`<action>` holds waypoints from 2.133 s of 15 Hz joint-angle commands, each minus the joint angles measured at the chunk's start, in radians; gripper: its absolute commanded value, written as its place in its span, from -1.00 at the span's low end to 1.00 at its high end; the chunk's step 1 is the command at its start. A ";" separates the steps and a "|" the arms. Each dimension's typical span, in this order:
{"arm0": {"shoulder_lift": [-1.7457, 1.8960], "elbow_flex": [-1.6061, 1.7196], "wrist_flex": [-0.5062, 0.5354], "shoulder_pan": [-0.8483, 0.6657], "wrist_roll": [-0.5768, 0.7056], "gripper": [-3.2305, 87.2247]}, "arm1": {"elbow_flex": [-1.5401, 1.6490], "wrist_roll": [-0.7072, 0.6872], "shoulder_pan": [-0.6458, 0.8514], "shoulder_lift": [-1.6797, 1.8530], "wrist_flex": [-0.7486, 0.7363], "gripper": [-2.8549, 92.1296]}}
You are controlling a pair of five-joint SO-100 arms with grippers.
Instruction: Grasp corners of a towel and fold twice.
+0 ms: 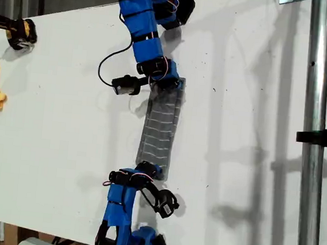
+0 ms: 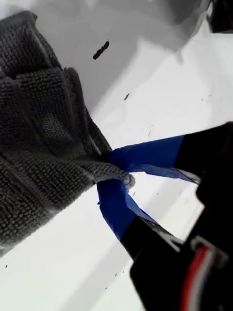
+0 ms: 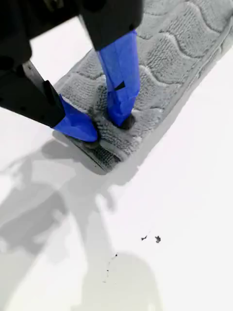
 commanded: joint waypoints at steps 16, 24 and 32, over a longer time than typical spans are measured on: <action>1.937 1.290 -0.204 0.163 -0.525 -0.56 | 0.620 0.649 -0.272 1.264 0.206 -0.13; 2.097 1.376 -0.143 0.190 -0.558 -0.59 | 0.531 0.364 0.135 0.555 -0.143 -0.03; 2.097 1.374 -0.133 0.222 -0.583 -0.60 | 0.256 0.175 0.201 0.074 -0.339 -0.23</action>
